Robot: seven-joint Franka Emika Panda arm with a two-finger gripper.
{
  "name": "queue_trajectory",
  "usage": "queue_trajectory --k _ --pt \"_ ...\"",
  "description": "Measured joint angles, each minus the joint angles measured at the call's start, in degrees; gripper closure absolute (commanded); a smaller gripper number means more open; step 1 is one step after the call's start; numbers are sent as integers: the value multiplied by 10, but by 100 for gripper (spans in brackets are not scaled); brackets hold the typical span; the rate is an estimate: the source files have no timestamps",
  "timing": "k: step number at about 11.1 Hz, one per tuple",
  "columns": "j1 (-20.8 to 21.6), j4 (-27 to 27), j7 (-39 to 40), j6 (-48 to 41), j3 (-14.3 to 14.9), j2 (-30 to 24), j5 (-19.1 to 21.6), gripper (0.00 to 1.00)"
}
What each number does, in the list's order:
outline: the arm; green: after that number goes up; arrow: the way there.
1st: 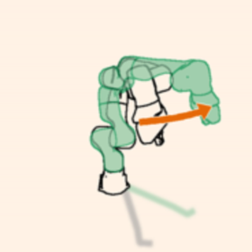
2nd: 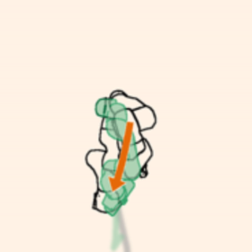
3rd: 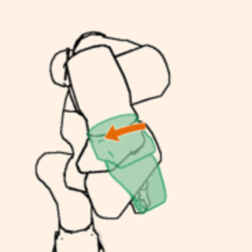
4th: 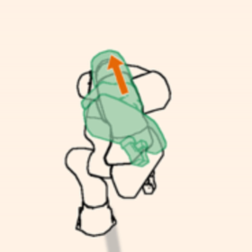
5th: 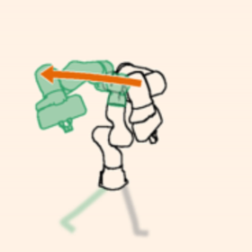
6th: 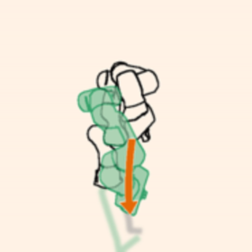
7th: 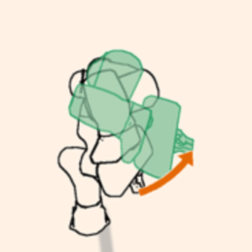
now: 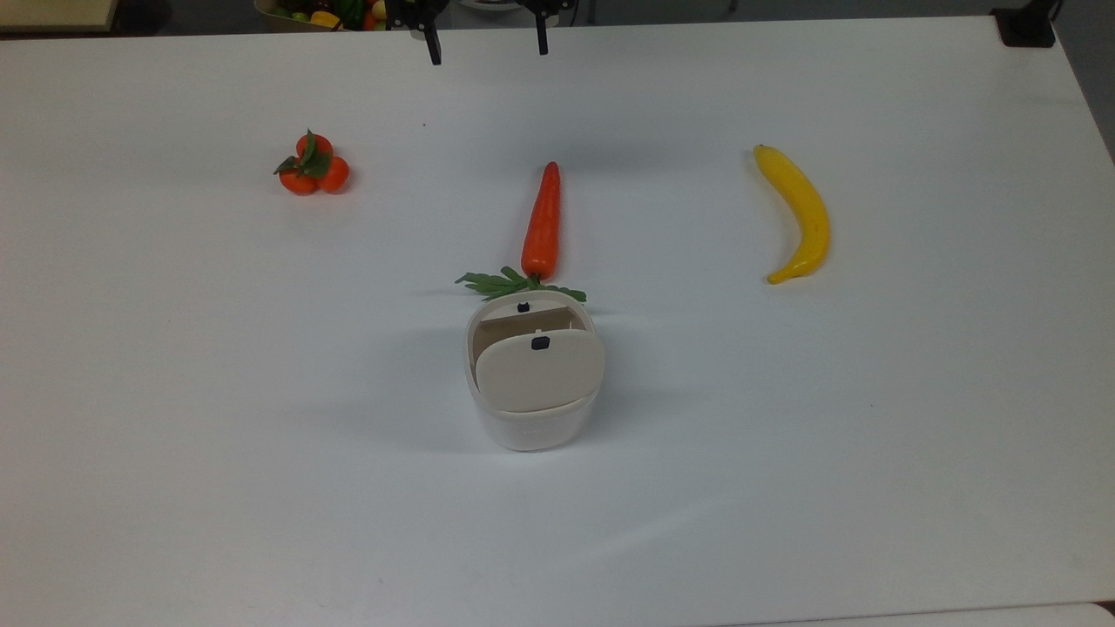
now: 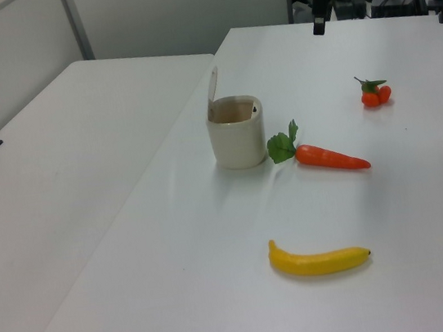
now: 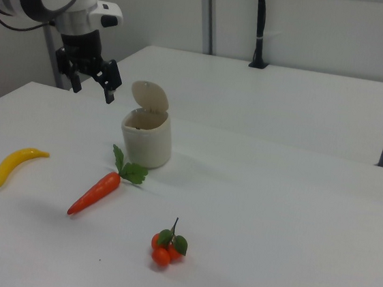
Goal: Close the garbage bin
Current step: 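Move the gripper from rest toward the cream bin's raised lid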
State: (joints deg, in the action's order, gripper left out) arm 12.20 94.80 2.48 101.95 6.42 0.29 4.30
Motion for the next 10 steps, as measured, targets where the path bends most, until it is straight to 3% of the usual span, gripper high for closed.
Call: queue_trajectory --k 2,5,10 --pt "0 0 11 1 0 0 1 67" --pt "0 0 20 10 0 1 24 100" --pt "0 0 20 27 0 6 39 100"
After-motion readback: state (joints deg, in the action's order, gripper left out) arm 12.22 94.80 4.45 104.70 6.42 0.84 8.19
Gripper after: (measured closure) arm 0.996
